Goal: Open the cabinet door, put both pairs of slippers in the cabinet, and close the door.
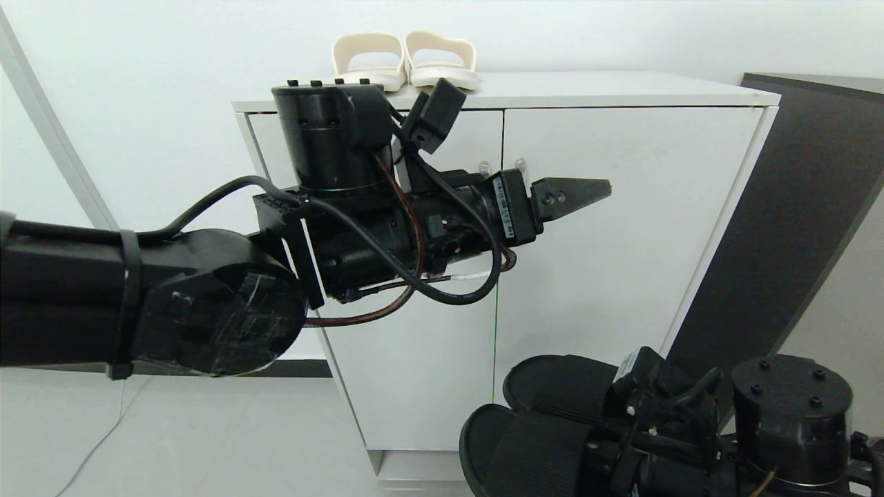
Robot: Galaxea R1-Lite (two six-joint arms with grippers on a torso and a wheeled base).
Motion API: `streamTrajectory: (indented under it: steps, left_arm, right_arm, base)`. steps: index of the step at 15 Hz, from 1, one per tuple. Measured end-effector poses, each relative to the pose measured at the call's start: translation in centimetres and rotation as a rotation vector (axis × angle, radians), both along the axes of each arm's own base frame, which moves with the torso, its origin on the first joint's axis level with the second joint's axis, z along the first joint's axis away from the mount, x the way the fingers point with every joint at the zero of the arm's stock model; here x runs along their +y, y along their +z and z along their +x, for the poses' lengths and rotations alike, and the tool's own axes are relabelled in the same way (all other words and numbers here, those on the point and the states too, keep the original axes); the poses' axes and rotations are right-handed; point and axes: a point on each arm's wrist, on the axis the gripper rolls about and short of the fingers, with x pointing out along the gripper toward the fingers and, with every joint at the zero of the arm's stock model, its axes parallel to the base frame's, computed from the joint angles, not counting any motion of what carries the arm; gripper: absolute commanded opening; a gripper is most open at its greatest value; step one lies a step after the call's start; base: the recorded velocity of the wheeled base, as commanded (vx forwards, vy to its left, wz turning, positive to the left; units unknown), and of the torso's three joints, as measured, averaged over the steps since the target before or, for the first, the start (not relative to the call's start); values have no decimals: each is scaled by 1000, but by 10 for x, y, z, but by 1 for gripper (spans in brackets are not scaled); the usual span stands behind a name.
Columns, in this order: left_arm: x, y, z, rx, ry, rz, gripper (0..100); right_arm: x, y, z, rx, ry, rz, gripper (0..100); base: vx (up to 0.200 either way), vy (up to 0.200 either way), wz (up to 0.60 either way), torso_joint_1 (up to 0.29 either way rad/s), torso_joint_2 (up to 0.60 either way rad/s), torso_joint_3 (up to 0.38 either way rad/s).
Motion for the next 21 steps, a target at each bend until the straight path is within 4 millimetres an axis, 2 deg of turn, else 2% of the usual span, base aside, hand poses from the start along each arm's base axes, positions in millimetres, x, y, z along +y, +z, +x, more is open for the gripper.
streamTrajectory:
  steps: [4, 7, 11, 16, 17, 21]
  left_arm:
    - [4, 5, 13, 1, 75, 19, 100]
    - [6, 3, 31, 0, 150, 16, 100]
    - [-3, -6, 49, 7, 205, 21, 100]
    - [-13, -8, 62, 1, 204, 13, 100]
    - [-13, -10, 62, 3, 204, 16, 0]
    - [-9, -16, 60, 25, 216, 37, 0]
  right_arm:
    - [0, -1, 0, 4, -3, -4, 0]
    - [0, -2, 1, 5, -4, -5, 0]
    - [0, -4, 1, 16, -6, -12, 0]
    - [0, -8, 3, 28, -7, -22, 0]
    - [0, -9, 2, 29, -6, -25, 0]
    - [-3, -12, -1, 43, 20, -31, 0]
  base:
    - [0, 0, 0, 0, 0, 0]
    - [0, 0, 0, 0, 0, 0]
    - [0, 0, 0, 0, 0, 0]
    - [0, 0, 0, 0, 0, 0]
    - [0, 0, 0, 0, 0, 0]
    - [0, 0, 0, 0, 0, 0]
